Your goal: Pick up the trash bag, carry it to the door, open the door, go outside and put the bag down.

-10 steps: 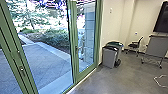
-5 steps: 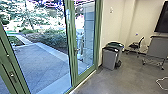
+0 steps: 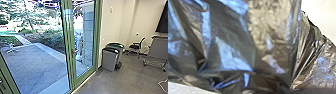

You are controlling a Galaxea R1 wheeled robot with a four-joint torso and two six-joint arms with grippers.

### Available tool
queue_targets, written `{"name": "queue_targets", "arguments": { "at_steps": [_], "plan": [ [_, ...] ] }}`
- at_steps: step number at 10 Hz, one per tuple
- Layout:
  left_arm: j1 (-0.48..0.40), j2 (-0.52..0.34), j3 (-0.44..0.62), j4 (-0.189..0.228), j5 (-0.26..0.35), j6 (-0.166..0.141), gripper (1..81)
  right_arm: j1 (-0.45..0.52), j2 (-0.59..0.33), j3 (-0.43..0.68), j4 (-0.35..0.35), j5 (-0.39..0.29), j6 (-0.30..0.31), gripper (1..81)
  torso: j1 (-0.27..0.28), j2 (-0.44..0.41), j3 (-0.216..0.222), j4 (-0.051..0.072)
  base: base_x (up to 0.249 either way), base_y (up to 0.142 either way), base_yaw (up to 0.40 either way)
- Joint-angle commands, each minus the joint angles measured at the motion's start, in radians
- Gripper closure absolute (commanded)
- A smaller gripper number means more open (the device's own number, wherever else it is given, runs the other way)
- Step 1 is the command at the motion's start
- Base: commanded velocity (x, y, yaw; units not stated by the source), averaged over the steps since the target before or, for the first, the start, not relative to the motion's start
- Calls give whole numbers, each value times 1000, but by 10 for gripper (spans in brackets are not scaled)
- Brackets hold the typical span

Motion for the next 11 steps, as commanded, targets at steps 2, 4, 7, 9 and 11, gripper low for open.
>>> {"name": "queue_targets", "arguments": {
  "at_steps": [2,4,7,9,11],
  "plan": [
    [-55,-1,2,-3,77,10,811,46,3,4,-7,-65,-2,10,0,0,0,0,173,-91,0],
    [-55,-1,2,-3,77,10,811,46,3,2,-6,-65,-2,10,0,0,0,0,174,-89,0],
    [-55,-1,2,-3,77,10,811,45,3,2,-7,-65,-2,10,0,0,0,0,174,-23,0],
    [-55,-1,2,-3,77,12,811,42,3,2,-7,-63,-2,10,0,0,0,0,177,0,0],
    [-55,-3,2,-3,77,12,811,42,3,2,-7,-63,-2,10,0,0,0,0,180,0,0]
  ]
}}
